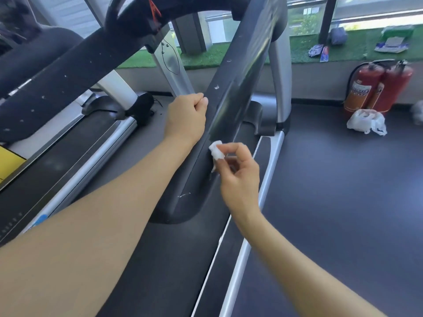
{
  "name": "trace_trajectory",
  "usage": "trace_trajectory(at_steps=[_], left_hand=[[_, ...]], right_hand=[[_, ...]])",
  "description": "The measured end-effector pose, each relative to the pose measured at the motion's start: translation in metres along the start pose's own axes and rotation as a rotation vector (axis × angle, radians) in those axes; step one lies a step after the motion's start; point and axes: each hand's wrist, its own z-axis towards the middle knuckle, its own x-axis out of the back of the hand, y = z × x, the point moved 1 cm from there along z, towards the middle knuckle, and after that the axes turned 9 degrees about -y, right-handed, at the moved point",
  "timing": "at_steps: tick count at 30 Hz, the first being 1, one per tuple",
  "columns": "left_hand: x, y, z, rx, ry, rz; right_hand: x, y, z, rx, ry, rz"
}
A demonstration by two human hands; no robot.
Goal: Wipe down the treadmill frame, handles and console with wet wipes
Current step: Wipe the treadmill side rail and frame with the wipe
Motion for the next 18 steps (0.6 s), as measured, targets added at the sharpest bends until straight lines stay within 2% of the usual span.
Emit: trace_trajectory(at_steps=[3, 7, 11, 18], left_hand=[[0.001, 0.002, -0.002, 0.007, -0.01, -0.035], [0.004, -0.003, -0.002, 0.048, -0.071, -0.085], [0.023, -0.003, -0.015, 0.048, -0.112, 0.001], [0.028, -0.026, -0.063, -0.045, -0.221, -0.032]], right_hand=[[-0.006, -0.004, -0.017, -0.002, -0.009, 0.007], [0.003, -0.02, 0.039, 0.007, 0.097, -0.069], [0.006, -0.027, 0.064, -0.005, 0.149, -0.125], [-0.02, -0.015, -0.03, 0.0, 0.031, -0.142]])
